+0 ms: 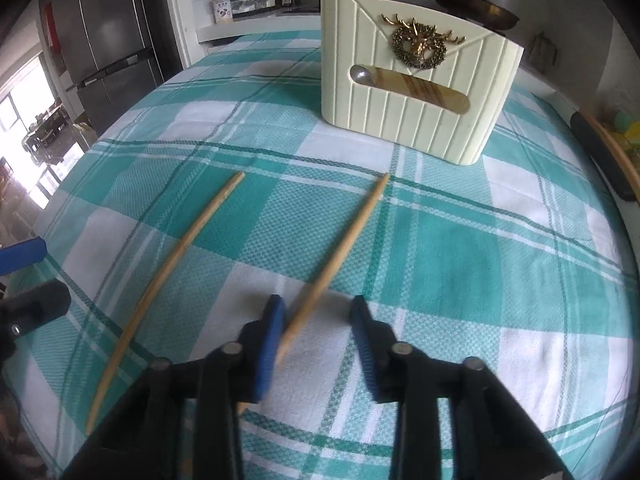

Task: Organize utensils
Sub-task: 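Move the right tool down and close on a loose wooden chopstick, then close the left tool on the last chopstick while the right tool lifts its chopstick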

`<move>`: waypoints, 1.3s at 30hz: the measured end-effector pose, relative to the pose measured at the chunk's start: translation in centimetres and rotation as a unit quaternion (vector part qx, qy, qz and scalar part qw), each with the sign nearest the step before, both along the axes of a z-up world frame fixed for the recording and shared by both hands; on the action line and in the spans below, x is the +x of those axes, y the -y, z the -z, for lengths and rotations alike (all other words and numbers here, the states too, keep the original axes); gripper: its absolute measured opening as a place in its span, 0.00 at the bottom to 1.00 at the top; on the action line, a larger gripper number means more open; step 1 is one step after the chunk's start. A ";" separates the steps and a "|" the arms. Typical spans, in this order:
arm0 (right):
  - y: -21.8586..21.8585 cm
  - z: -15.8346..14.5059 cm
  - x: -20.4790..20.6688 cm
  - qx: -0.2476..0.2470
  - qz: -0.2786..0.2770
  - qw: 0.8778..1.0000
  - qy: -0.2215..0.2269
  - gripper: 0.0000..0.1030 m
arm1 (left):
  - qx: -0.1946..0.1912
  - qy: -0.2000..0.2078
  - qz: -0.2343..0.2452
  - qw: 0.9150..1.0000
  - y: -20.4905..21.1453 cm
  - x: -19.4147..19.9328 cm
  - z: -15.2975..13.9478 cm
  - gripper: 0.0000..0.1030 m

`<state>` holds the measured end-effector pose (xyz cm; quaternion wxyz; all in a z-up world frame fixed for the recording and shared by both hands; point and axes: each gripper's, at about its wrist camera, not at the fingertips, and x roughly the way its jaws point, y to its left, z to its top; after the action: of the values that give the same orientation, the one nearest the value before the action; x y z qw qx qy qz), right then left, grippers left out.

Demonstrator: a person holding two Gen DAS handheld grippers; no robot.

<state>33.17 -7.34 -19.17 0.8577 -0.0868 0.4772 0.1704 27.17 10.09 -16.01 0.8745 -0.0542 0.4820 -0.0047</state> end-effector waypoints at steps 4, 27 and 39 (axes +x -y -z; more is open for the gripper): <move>2.5 -0.2 -0.8 -0.018 0.012 1.000 0.001 0.13 | -0.003 -0.008 0.003 1.000 0.3 0.3 0.5 0.81; 9.5 -0.5 1.0 -0.059 -0.031 0.996 -0.060 0.41 | 0.039 -0.079 0.094 0.992 4.1 8.4 3.5 0.81; 6.7 -0.2 5.9 -0.037 -0.042 0.996 -0.064 0.07 | 0.062 -0.074 0.095 0.991 4.8 12.1 3.9 0.39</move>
<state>39.08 -14.00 -18.95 0.8139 -0.1274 0.5327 0.1936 39.24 5.33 -19.92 0.8338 0.0456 0.5475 -0.0540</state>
